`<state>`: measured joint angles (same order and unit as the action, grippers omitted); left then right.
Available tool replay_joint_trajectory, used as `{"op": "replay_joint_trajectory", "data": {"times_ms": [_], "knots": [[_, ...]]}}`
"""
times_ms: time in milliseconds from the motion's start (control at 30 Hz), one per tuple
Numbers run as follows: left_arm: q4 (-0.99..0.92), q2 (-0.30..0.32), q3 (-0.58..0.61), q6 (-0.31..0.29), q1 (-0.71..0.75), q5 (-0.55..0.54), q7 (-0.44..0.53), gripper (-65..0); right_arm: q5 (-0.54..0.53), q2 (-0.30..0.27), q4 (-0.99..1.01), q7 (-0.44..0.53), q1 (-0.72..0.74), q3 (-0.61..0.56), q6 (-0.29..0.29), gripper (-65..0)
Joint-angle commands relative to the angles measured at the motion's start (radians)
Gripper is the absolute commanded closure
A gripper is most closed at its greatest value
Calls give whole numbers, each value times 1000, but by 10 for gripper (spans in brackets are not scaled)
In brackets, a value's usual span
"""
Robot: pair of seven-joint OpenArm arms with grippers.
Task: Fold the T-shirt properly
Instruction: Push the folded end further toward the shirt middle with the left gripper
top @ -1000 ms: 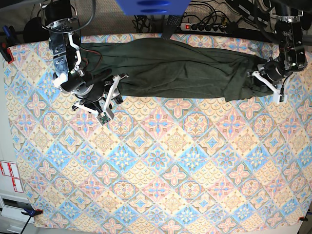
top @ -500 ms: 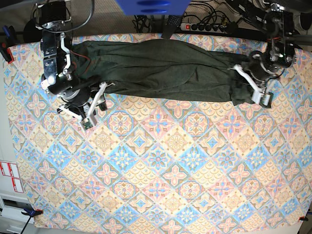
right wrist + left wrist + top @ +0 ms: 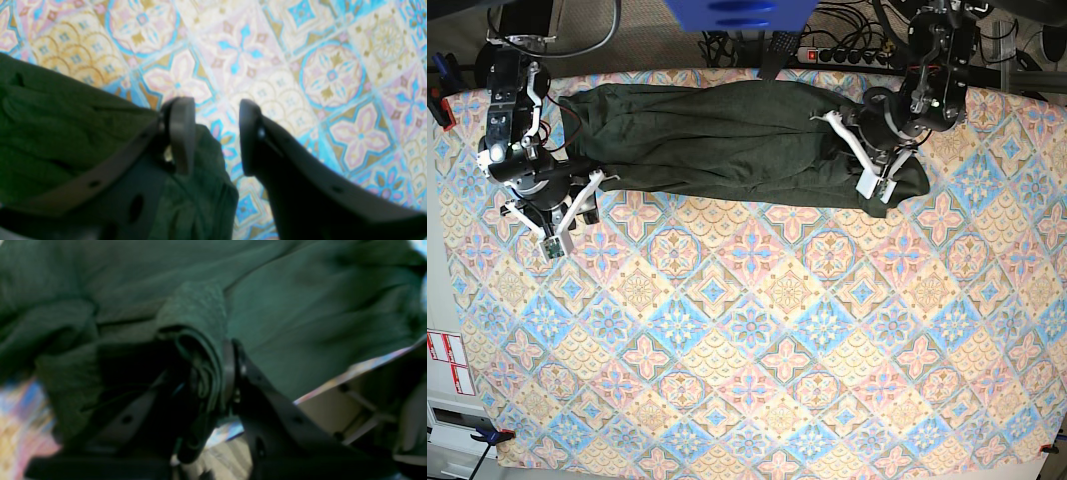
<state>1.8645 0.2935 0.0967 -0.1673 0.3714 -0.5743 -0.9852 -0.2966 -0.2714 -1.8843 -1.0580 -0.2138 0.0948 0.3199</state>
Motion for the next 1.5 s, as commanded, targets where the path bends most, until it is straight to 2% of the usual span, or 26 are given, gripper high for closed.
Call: {"op": "replay_joint_trajectory", "data": {"times_ms": [0,100,267,500,700,767,900,967,1067,1133,1267,1367,1467], "knots": [[11,-1,28,13,-27,-5,-2,0,-8,-13,-19,20,12,15,-1,-222],[-35,-12,99,36,-78,-6,-44,0,-8,-13,-19,20,12,26,-1,-222],[-65,-26,189,36,-110,-10,-79,0,-8,-13,-19,20,12,43,-1,-222],[-64,-27,205,33,-105,-17,-79,0,-8,-13,-19,22,14,44,-1,-222],[-64,-18,269,35,-108,-16,-79,0,-8,-13,-18,22,20,44,-1,-222],[-62,-18,269,35,-108,-16,-79,-50,-8,-13,-18,22,20,44,-1,-222],[-49,-18,266,62,-105,-8,-88,-270,-8,-13,-18,22,20,39,-1,-222],[-47,-17,266,91,-108,-10,-91,-348,-8,-13,-18,22,20,41,-1,-222],[1,9,265,102,-108,-17,-84,-379,-8,-13,-18,22,20,43,-1,-222],[51,20,234,110,-104,-17,-84,-379,-8,-13,-18,22,20,43,-1,-222],[116,39,74,108,-59,-19,-84,-379,-8,-13,-18,22,18,39,-1,-222],[111,51,-58,105,-45,-17,-84,-379,-8,-13,-18,22,18,38,-1,-222],[68,57,-133,101,-50,-17,-85,-382,-8,-13,-18,22,20,36,-1,-222]]}}
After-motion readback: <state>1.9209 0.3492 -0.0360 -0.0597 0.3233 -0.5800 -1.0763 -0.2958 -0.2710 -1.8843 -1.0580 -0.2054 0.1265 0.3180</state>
